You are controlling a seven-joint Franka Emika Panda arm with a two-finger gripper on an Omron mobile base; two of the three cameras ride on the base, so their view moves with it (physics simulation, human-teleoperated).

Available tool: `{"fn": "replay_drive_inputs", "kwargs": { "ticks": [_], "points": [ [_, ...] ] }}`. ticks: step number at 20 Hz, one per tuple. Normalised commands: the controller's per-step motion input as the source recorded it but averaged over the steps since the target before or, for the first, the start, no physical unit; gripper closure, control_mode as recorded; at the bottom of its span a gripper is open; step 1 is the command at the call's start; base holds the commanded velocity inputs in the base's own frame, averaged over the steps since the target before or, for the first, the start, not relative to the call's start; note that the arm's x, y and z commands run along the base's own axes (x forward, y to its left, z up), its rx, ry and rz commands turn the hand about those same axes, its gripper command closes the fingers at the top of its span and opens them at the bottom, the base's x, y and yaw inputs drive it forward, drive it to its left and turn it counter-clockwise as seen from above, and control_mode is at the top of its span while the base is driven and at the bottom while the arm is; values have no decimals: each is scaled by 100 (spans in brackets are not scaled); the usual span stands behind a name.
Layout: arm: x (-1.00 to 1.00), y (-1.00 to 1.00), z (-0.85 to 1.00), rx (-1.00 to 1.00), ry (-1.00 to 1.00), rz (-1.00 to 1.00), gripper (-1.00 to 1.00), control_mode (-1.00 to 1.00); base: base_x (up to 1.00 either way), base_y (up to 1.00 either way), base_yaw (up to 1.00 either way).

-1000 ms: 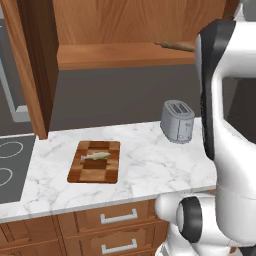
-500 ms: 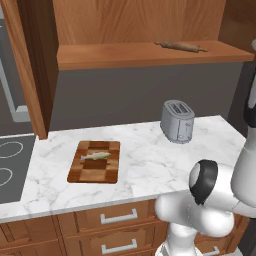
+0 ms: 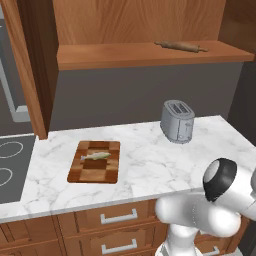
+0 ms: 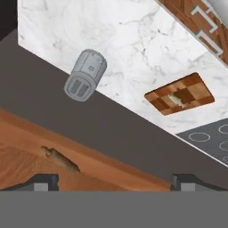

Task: Open the cabinet, retrieve the rolling pin, and place it next to the meat on the cutting board to prepare for tenderizing.

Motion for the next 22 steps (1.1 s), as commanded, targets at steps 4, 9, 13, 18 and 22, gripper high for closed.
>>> {"fn": "replay_drive_inputs", "kwargs": {
  "ticks": [4,9,13,18,22],
  "points": [
    [30,59,-16,17,2,-16,-100,-100,0,0,0],
    [14,59,-4,3,8,-17,-100,-100,0,0,0],
    [30,26,-1,0,17,-8,-100,-100,0,0,0],
    [49,29,0,0,13,-5,-100,-100,0,0,0],
    [43,35,0,0,5,-2,-100,-100,0,0,0]
  ]
}}
